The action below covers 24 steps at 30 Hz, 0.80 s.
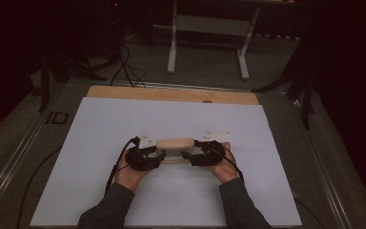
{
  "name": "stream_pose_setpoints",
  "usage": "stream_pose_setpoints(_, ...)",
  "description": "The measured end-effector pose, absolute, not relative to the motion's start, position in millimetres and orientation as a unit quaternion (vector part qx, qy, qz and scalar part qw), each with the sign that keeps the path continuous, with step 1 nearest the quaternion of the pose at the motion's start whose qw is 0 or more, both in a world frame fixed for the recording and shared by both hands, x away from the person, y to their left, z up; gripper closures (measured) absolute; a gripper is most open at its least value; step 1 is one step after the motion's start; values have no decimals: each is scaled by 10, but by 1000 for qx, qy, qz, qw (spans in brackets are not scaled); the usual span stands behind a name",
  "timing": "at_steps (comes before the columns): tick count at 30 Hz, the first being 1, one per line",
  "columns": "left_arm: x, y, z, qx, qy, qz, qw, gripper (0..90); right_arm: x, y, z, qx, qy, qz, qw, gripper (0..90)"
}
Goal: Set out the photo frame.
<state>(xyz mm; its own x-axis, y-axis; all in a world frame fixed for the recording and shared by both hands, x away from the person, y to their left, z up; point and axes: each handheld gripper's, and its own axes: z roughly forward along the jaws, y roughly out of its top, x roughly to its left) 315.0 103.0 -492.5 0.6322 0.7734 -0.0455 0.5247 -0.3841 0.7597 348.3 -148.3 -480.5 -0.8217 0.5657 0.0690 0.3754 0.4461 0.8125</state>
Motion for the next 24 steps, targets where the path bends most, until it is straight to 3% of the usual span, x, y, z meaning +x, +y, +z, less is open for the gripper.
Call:
stream_pose_setpoints(14, 3175, 1044, -4945, 822, 385, 162, 387, 534, 3464, -1575, -4886, 282, 845, 438, 116, 549)
stream_pose_setpoints(24, 3216, 1079, -4950, 819, 388, 163, 391, 531, 3485, -1514, -4876, 282, 844, 440, 123, 549)
